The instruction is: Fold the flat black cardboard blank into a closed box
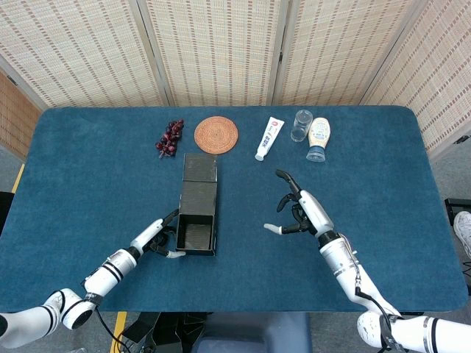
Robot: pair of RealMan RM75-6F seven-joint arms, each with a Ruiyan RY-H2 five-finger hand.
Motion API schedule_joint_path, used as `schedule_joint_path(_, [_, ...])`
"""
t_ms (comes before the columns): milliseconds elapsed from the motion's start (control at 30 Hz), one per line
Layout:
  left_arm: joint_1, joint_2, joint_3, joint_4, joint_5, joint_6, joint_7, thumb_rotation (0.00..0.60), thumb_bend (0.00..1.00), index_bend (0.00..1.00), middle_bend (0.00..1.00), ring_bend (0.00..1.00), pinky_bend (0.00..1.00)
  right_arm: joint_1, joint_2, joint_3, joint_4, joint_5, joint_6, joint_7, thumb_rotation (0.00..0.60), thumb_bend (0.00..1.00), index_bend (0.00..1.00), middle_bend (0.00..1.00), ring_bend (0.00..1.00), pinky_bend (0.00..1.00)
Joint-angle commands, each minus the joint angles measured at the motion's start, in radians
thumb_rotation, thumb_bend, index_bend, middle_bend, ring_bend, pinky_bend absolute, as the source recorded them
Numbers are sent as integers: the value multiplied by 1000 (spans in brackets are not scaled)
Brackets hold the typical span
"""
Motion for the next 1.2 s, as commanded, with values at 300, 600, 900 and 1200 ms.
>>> schedule_joint_path(300, [14, -36, -4, 51, 1, 31, -50, 600, 166, 176, 169, 590, 868, 34, -25, 37, 21, 157, -113, 87, 600, 87, 0, 146, 192, 427])
schedule_joint_path(600, [29, -26, 11, 54, 30, 83, -84, 600, 166, 195, 190, 591, 868, 124, -83, 132, 146, 288, -425, 323, 600, 67, 0, 18, 34, 230])
schedule_joint_path(900, [35, 6, 21, -1, 59, 136, -84, 600, 166, 195, 190, 592, 868, 213, -224, 225, 339, 289, -637, 449, 600, 1, 0, 0, 0, 192])
schedule_joint_path(1200, [33, 15, 24, -32, 55, 134, -75, 600, 166, 195, 191, 591, 868, 227, -366, 319, 461, 178, -676, 493, 600, 0, 0, 0, 0, 157])
